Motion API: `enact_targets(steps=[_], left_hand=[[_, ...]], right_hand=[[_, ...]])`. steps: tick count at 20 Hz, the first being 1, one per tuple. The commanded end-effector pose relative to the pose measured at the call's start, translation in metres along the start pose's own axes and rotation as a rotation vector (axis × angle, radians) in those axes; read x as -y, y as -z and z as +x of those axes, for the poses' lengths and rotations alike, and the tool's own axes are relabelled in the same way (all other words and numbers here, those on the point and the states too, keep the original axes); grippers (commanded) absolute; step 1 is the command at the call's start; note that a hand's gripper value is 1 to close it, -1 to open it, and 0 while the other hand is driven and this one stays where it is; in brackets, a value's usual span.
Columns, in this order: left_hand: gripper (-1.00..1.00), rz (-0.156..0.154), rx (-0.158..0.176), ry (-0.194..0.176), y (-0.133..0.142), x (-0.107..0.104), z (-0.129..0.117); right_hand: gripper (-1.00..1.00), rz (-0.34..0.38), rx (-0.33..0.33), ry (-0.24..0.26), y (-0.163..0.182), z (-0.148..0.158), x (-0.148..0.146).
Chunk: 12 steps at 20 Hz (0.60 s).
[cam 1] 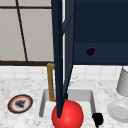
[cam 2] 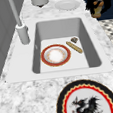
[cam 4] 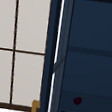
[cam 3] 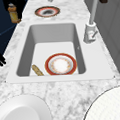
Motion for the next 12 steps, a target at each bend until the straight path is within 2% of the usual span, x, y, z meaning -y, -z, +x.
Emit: enact_targets(steps=[1, 4, 9, 12], left_hand=[[1.00, 0.022, -0.023, 0.003, 0.008, 0.010, -0.038], [1.00, 0.024, -0.012, 0.005, 0.011, 0.017, -0.072], [1.00, 0.015, -0.021, 0.011, 0.019, 0.034, -0.126], [1.00, 0.026, -0.013, 0.008, 0.018, 0.043, -0.159]], right_hand=[[0.00, 0.000, 0.000, 0.000, 0.000, 0.000, 0.000], [0.00, 0.000, 0.000, 0.000, 0.000, 0.000, 0.000], [0.00, 0.000, 0.000, 0.000, 0.000, 0.000, 0.000], [0.00, 0.000, 0.000, 0.000, 0.000, 0.000, 0.000]])
